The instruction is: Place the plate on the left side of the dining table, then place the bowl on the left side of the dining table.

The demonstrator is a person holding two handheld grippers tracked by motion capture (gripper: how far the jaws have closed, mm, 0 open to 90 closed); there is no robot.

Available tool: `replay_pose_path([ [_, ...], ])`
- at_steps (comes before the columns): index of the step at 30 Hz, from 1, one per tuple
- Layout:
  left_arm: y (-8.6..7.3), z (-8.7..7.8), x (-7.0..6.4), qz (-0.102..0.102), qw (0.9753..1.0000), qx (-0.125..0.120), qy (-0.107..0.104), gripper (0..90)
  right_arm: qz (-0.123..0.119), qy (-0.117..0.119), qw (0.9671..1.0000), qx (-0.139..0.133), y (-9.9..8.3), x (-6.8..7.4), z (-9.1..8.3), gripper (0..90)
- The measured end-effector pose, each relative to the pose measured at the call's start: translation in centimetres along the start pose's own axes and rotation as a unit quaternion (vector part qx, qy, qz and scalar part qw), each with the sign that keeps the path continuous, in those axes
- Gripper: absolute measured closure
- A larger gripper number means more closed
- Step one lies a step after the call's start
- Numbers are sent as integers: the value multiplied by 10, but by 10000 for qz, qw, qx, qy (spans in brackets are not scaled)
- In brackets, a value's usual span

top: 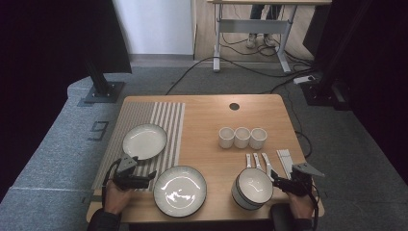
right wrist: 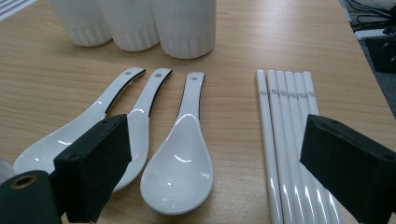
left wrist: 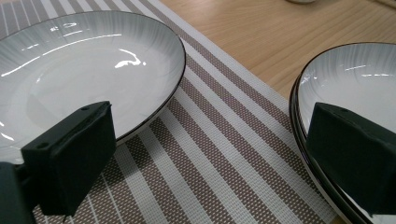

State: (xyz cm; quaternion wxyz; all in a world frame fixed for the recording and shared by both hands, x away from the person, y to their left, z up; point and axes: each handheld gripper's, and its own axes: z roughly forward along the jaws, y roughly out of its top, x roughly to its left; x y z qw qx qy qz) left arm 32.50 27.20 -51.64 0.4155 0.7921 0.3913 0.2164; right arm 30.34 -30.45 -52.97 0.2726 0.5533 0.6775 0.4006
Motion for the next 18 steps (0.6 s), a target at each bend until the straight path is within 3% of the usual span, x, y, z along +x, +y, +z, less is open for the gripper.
replay_pose_path([
  [5, 0, 0, 0, -11, 10000, -21, -1, 14, -88, -5, 9999, 70, 1, 2, 1, 83],
  [18, 0, 1, -1, 38, 10000, 6, -38, 14, -74, 338, 9983, 473, 7, 6, -4, 137],
])
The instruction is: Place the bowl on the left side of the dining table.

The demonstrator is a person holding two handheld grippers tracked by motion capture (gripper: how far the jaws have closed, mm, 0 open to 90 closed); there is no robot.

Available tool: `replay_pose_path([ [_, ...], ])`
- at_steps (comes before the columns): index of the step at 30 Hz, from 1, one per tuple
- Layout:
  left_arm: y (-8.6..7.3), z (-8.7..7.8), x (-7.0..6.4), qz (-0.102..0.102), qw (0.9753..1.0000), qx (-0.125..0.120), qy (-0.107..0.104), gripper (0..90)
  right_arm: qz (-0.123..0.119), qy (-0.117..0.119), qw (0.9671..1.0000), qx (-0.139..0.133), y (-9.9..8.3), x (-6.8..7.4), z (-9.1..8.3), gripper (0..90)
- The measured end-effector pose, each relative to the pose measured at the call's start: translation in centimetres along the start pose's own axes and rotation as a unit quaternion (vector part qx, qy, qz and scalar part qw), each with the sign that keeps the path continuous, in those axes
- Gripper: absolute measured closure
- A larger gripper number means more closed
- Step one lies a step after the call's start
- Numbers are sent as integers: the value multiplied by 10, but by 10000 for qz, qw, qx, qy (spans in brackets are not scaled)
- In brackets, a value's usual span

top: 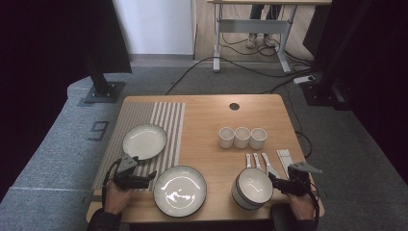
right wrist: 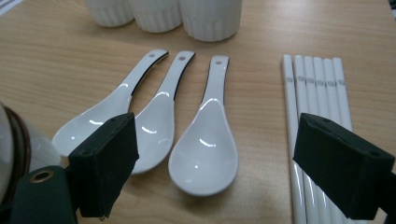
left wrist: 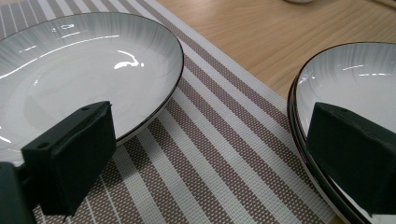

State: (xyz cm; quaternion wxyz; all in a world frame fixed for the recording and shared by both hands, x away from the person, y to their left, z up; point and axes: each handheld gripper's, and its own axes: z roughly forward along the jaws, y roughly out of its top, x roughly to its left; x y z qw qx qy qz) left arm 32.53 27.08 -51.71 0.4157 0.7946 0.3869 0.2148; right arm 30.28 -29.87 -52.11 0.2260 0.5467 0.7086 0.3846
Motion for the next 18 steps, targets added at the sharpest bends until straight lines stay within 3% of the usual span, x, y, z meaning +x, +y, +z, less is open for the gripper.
replay_pose_path([
  [18, 1, 1, -3, 78, 10000, 8, -57, 15, -19, 268, 9983, 511, 26, -2, -44, 129],
])
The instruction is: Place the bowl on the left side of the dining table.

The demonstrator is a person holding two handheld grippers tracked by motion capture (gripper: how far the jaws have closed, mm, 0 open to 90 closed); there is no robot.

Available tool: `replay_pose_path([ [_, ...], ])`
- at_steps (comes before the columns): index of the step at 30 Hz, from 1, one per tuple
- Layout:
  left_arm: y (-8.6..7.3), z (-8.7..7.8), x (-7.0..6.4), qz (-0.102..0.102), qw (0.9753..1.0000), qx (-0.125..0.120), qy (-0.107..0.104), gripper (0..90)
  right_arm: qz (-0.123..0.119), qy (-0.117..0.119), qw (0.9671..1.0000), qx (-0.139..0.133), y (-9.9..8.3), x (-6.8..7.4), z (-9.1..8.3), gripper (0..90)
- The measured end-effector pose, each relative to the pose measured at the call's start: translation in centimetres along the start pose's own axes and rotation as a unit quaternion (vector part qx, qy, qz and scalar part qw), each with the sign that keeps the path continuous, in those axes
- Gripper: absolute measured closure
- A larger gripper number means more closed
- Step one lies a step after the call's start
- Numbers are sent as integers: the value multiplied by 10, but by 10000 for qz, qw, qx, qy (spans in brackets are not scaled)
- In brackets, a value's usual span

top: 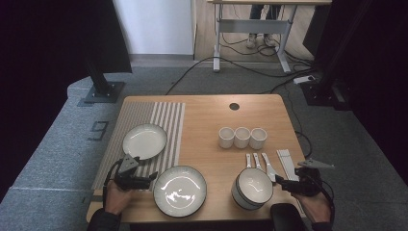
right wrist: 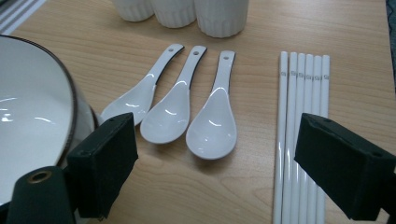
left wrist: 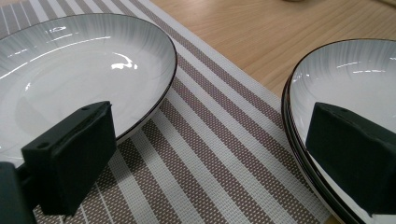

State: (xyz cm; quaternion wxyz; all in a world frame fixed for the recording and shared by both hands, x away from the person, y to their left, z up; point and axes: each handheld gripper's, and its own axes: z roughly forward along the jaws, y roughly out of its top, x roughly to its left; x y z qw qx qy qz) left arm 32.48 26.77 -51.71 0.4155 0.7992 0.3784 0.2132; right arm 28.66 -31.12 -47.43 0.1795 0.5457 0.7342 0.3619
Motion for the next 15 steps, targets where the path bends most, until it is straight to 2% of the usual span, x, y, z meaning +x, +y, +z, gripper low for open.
replay_pose_path([
  [6, 0, 0, 0, 13, 10000, 0, -6, 16, 25, 134, 9999, -39, 11, 3, -18, 129],
  [15, 0, 1, -2, 73, 10000, 27, -19, 16, -104, 413, 9991, 42, 27, 21, -29, 164],
])
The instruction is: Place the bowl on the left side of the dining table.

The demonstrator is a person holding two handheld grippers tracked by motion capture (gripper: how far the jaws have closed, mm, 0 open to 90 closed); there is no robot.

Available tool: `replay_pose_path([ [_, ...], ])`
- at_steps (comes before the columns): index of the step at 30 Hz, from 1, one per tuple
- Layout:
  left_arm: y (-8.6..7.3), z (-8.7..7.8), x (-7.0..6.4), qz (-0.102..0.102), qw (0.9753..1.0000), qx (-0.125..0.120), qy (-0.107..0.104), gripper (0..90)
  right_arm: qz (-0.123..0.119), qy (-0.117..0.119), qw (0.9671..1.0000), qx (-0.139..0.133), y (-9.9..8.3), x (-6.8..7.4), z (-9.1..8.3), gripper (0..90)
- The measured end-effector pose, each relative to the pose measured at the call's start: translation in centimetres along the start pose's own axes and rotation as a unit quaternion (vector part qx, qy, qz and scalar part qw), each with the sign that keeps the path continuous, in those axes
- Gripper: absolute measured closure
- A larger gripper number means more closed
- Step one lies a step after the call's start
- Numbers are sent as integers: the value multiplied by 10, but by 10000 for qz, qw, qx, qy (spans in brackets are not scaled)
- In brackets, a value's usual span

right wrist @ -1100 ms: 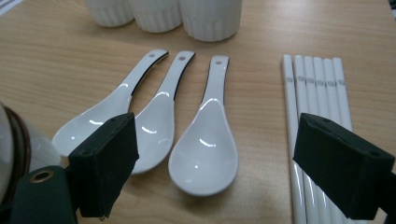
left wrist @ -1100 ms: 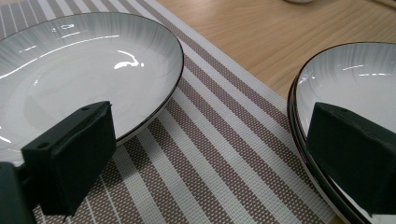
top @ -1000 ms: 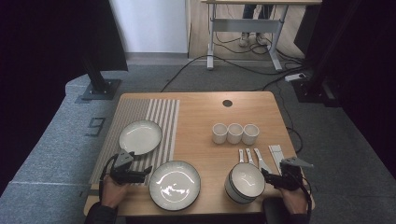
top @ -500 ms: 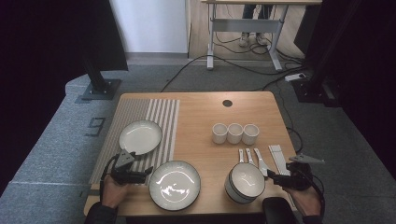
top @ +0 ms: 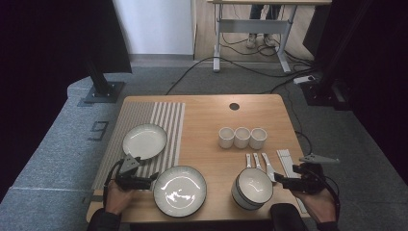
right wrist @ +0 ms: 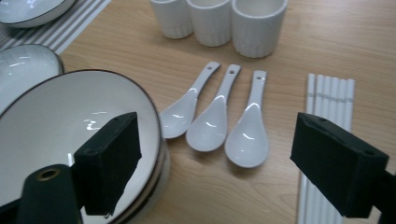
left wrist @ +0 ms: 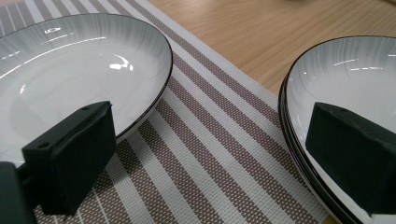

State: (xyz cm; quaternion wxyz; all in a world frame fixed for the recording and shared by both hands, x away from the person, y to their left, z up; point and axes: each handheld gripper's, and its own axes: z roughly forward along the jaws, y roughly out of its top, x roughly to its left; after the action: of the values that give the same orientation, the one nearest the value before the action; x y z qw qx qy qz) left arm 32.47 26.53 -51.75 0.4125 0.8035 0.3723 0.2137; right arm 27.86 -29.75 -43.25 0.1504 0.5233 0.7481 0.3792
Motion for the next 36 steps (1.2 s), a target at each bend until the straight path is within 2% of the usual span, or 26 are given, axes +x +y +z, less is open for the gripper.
replay_pose_path([
  [4, 0, -1, 0, 8, 10000, -27, 2, 18, -100, 164, 9998, 84, 3, 9, 4, 235],
  [11, 0, -1, -1, 27, 10000, -43, -5, 22, -338, 441, 9980, 306, 5, 19, 17, 438],
  [20, 0, -1, -1, 47, 10000, -42, -11, 25, -586, 465, 9951, 651, 5, 26, 35, 611],
  [32, 0, 0, -2, 99, 9999, -28, -24, 30, -584, 438, 9929, 938, 1, 25, 51, 754],
  [36, 1, 0, -3, 108, 9999, -27, -27, 30, -567, 534, 9921, 988, 0, 25, 53, 811],
])
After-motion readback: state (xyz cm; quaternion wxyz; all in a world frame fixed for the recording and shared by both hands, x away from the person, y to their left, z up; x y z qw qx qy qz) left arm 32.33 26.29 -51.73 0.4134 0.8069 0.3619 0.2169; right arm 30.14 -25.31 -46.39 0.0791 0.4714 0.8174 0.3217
